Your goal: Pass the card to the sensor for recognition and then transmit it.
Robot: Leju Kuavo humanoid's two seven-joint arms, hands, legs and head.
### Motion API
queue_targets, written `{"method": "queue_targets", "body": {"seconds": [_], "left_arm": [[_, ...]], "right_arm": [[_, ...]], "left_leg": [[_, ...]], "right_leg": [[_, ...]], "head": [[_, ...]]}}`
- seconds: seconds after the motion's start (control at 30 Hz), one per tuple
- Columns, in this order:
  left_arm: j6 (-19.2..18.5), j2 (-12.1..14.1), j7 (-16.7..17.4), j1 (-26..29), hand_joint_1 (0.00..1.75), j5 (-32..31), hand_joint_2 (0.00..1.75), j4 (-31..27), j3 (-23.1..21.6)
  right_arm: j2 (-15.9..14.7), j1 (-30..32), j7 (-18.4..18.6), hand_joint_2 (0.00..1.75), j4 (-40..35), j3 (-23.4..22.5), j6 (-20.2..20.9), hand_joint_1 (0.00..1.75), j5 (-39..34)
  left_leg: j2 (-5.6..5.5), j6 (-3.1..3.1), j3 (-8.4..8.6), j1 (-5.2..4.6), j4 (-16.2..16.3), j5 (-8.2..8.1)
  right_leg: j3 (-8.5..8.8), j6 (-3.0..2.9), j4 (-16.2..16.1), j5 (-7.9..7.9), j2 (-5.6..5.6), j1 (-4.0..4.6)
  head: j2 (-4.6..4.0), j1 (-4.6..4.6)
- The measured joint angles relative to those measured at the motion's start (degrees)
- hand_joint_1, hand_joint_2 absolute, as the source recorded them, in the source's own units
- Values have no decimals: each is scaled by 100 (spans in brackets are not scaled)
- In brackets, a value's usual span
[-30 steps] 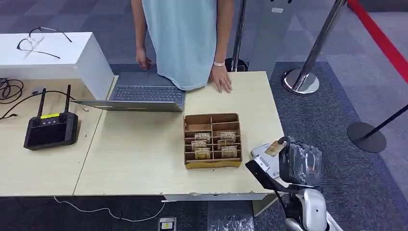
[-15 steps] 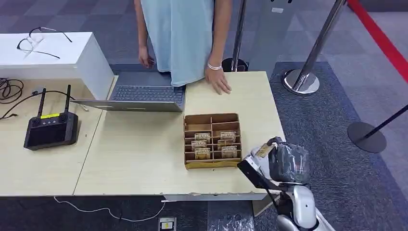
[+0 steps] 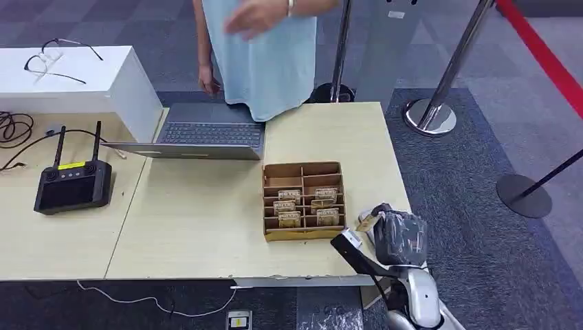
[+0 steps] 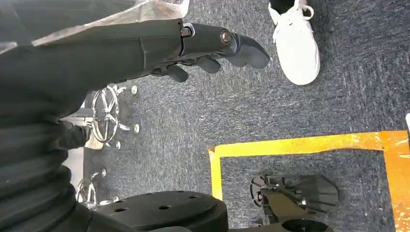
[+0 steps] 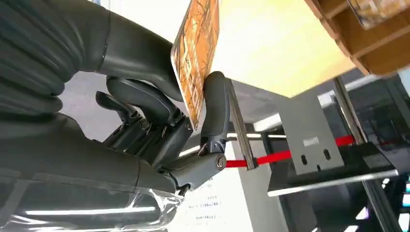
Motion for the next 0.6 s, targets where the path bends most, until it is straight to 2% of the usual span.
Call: {"method": "queue_targets", "body": {"seconds": [0.13,0.17,0.6], "left_arm": [[2,2,-9,-1,0,-9,175,0,-9],[2,7,-59,-1,0,-26,175,0,-35],[-15,22,-79,1,0,-85,175,0,-125]], "right_arm": [[24,-13,0,175,120,52,-13,175,0],[11,-57,105,175,209,55,-44,175,13],[-308,-105,232,175,299,-337,-26,175,-11]], "left_leg": [[1,-1,0,0,0,0],[0,-1,1,0,0,1],[0,-1,2,-1,1,1]], "right_leg": [[0,0,0,0,0,0],[-1,0,0,0,0,0],[-1,0,-1,1,0,-1]], "head": [[0,-2],[0,-2],[0,-2]]}}
